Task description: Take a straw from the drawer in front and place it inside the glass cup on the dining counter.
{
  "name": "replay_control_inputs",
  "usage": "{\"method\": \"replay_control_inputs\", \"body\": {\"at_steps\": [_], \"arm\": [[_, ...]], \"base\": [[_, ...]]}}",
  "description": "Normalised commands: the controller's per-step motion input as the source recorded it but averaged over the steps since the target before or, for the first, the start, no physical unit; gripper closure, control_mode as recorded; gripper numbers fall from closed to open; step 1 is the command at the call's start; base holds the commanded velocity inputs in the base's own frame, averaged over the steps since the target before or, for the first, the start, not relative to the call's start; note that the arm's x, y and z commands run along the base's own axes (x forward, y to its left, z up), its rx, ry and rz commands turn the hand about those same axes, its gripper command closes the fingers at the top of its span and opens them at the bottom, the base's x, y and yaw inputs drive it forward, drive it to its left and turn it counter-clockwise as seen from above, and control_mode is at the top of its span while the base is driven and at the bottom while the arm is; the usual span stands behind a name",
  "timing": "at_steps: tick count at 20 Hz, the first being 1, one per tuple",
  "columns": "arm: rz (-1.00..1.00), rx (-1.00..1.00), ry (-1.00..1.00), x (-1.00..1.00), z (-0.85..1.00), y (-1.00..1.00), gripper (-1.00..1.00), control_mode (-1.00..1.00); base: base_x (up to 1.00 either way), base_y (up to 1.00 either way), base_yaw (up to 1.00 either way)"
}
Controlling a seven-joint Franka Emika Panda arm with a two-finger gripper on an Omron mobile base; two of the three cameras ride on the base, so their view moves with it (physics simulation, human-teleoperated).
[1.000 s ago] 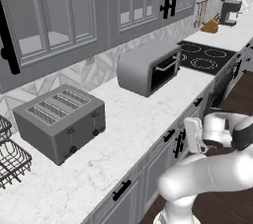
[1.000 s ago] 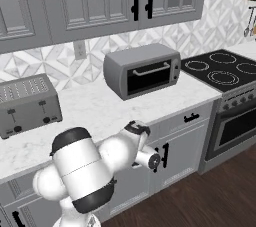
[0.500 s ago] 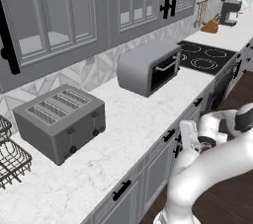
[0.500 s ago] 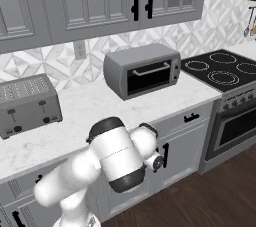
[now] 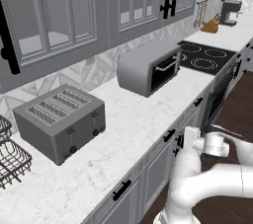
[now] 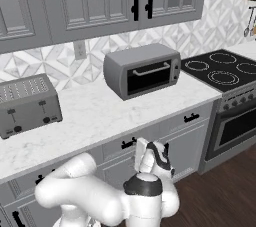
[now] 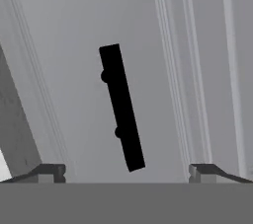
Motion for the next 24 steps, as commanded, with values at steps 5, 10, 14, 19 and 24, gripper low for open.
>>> {"method": "replay_control_inputs", "body": {"at_steps": [5, 10, 14, 19, 24], "arm": [[0.0, 0.0, 0.05, 0.46, -0.03, 0.15, -1.0, -1.0], [0.0, 0.0, 0.06, 0.49, -0.27, 0.07, -1.0, -1.0], [0.0, 0.0, 0.0, 0.4, -0.41, 0.0, -1.0, -1.0], [0.0, 0.0, 0.0, 0.35, -0.31, 0.08, -1.0, -1.0], [0.0, 0.0, 0.0, 0.33, -0.19, 0.18, 1.0, -1.0]], "base": [[0.0, 0.0, 0.0], [0.0, 0.0, 0.0], [0.0, 0.0, 0.0], [0.0, 0.0, 0.0], [0.0, 0.0, 0.0]]}}
